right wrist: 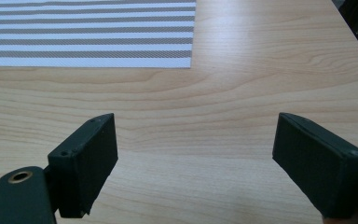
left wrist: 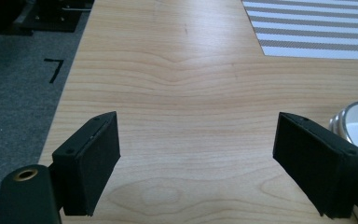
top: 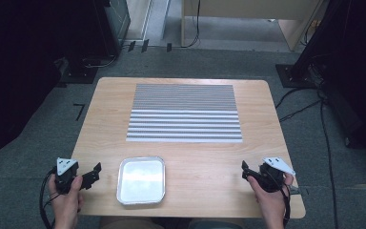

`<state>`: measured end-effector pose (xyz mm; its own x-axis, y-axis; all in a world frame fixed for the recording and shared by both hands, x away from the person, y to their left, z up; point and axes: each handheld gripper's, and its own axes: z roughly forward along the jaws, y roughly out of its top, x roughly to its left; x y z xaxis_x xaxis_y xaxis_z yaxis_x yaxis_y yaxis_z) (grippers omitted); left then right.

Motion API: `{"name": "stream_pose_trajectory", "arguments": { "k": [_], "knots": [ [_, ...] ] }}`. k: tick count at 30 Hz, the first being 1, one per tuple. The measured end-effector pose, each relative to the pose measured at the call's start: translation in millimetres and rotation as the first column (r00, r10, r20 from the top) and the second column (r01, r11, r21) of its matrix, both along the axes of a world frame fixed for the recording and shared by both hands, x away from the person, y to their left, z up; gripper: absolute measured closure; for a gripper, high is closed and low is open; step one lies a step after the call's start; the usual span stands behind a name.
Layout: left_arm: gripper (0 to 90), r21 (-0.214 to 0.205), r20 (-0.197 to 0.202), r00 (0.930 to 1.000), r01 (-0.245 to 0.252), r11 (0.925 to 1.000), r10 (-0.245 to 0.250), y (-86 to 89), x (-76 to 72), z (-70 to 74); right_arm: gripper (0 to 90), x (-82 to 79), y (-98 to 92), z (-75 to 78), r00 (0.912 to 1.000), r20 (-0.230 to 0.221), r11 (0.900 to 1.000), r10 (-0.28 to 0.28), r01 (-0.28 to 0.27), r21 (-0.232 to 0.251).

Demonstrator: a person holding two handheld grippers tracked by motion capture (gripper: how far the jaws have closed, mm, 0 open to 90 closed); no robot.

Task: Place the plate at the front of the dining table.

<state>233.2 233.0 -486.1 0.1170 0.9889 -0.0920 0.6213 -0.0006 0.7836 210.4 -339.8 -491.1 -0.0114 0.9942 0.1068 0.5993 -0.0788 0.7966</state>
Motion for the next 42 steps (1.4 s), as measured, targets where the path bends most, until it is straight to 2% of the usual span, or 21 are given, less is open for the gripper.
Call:
{"name": "stream_pose_trajectory", "arguments": {
  "k": [4,9,22,27,31,37,38,40,42],
  "knots": [
    [14.7,0.020,0.008,1.0000,0.004,0.9998,-0.004,-3.9,-1.7,1.9,14.2,-0.4,8.4,3.4,0.9999,0.012,1.0000,0.006,-0.006,0.007],
    [14.7,-0.014,0.015,0.9997,0.017,0.9998,-0.016,-6.0,-4.5,5.9,17.4,0.6,22.2,5.8,0.9998,0.018,1.0000,0.007,-0.007,0.002],
    [14.7,-0.010,-0.008,0.9992,0.040,0.9992,-0.040,-15.2,-6.0,4.8,20.0,-1.7,49.6,11.7,0.9987,0.029,0.9992,0.041,-0.041,-0.002],
    [14.8,-0.004,-0.013,0.9988,0.047,0.9989,-0.047,-17.6,-6.4,4.1,23.2,-4.2,62.2,12.7,0.9961,0.057,0.9971,0.068,-0.065,-0.039],
    [14.8,0.003,-0.017,0.9986,0.051,0.9987,-0.051,-19.4,-6.4,3.3,26.0,-6.1,70.0,12.3,0.9932,0.084,0.9959,0.081,-0.077,-0.049],
    [14.8,0.008,-0.024,0.9982,0.054,0.9985,-0.054,-21.1,-6.0,1.7,21.2,-5.9,75.7,11.0,0.9914,0.079,0.9943,0.104,-0.102,-0.031],
    [14.7,0.009,-0.026,0.9981,0.055,0.9984,-0.055,-21.6,-5.9,1.3,20.3,-6.0,76.8,10.5,0.9895,0.087,0.9928,0.115,-0.112,-0.043],
    [14.8,0.015,-0.032,0.9980,0.055,0.9984,-0.054,-22.8,-5.5,0.0,19.1,-5.8,79.9,10.1,0.9899,0.074,0.9916,0.120,-0.116,-0.057],
    [14.8,0.015,-0.036,0.9977,0.057,0.9982,-0.057,-23.6,-5.5,-0.4,18.4,-5.8,82.4,10.1,0.9893,0.071,0.9914,0.127,-0.124,-0.042]
  ]
}}
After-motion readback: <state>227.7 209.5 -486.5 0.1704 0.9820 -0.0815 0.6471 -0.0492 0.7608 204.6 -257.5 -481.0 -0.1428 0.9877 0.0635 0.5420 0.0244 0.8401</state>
